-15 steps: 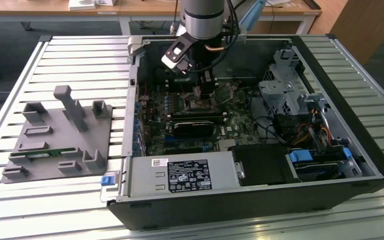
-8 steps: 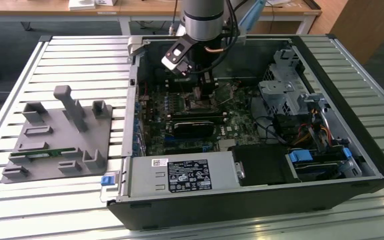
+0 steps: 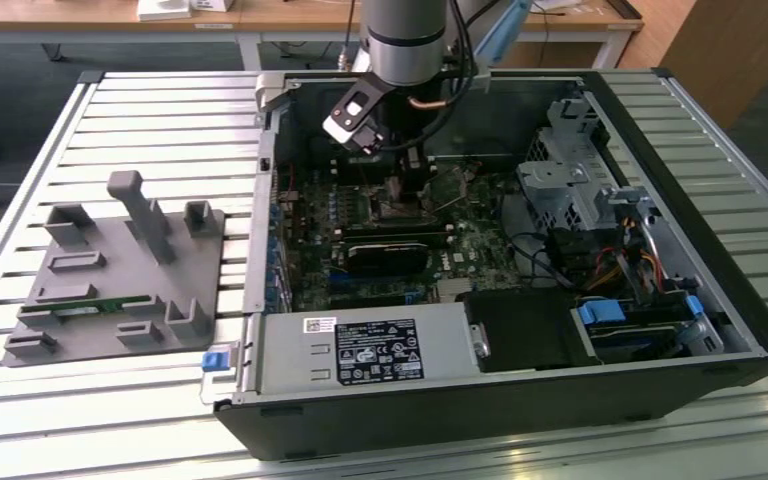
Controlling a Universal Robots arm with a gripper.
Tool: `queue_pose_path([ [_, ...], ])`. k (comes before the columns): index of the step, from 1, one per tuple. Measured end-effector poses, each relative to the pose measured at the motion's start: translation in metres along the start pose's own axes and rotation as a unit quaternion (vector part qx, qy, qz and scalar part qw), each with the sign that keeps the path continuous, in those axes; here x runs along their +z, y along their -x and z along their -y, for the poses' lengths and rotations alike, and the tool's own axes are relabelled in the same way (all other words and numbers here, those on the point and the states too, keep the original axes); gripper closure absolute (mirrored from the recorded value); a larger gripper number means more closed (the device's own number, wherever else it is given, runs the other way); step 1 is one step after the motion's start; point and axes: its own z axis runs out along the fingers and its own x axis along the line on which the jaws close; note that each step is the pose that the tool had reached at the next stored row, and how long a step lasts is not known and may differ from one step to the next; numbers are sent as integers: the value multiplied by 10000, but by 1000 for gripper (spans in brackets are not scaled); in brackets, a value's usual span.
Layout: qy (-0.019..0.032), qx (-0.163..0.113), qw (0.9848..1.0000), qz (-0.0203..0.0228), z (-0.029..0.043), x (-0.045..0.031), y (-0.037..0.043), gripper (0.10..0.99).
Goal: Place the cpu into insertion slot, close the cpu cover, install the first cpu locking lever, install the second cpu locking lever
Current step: 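Place the cpu into insertion slot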
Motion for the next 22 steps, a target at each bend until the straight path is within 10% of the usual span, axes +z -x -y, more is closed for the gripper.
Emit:
queue_pose_path([
  [22,-5,134,9999,12,89,210,-11,561],
])
